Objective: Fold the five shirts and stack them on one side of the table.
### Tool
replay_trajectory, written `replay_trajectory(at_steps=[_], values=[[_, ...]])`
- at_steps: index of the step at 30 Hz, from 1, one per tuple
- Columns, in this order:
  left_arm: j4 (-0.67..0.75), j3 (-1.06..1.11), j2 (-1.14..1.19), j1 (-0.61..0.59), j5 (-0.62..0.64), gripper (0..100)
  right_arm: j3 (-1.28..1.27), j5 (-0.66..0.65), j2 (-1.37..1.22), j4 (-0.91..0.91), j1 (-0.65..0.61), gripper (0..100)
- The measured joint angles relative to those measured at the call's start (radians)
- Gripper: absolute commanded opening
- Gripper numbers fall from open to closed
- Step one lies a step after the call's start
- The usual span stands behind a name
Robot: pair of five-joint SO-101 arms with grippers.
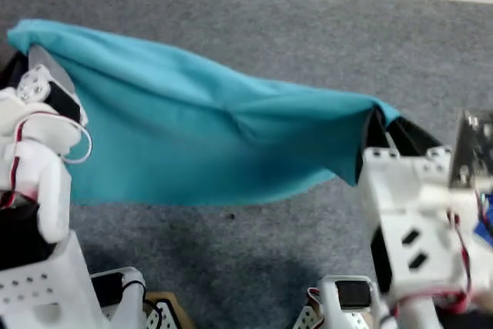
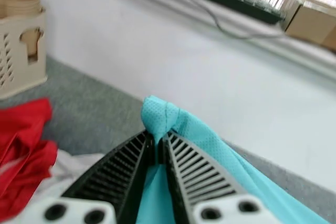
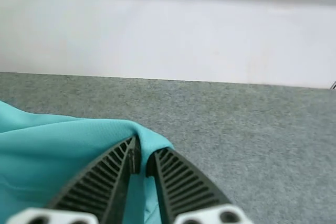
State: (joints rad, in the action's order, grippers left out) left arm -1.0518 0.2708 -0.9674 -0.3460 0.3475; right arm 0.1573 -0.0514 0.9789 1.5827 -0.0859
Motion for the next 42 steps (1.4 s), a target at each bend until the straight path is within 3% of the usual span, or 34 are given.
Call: replay_trajectory(at_steps=[5, 14, 20, 28, 33, 42], values=[[-0.121, -0.112, 0.0, -0.018, -0.002, 1, 0.166, -0.003, 0.002, 0.115, -0.015, 0.6], [-0.137, -0.153, -0.012, -0.11, 0.052, 1, 0.299, -0.003, -0.094, 0.133, -0.017, 0.6], [0.02, 0.0, 0.084, -0.118, 0.091, 1, 0.299, -0.003, -0.373, 0.126, -0.017, 0.6], [0.327, 0.037, 0.516, -0.095, 0.163, 1, 0.298, -0.003, -0.73, -0.126, -0.02, 0.6], [0.476, -0.048, 0.825, -0.046, 0.163, 1, 0.296, -0.003, -1.011, -0.35, -0.02, 0.6], [0.543, -0.425, 1.35, -0.032, 0.163, 1, 0.295, -0.003, -1.453, -0.796, -0.034, 1.0]])
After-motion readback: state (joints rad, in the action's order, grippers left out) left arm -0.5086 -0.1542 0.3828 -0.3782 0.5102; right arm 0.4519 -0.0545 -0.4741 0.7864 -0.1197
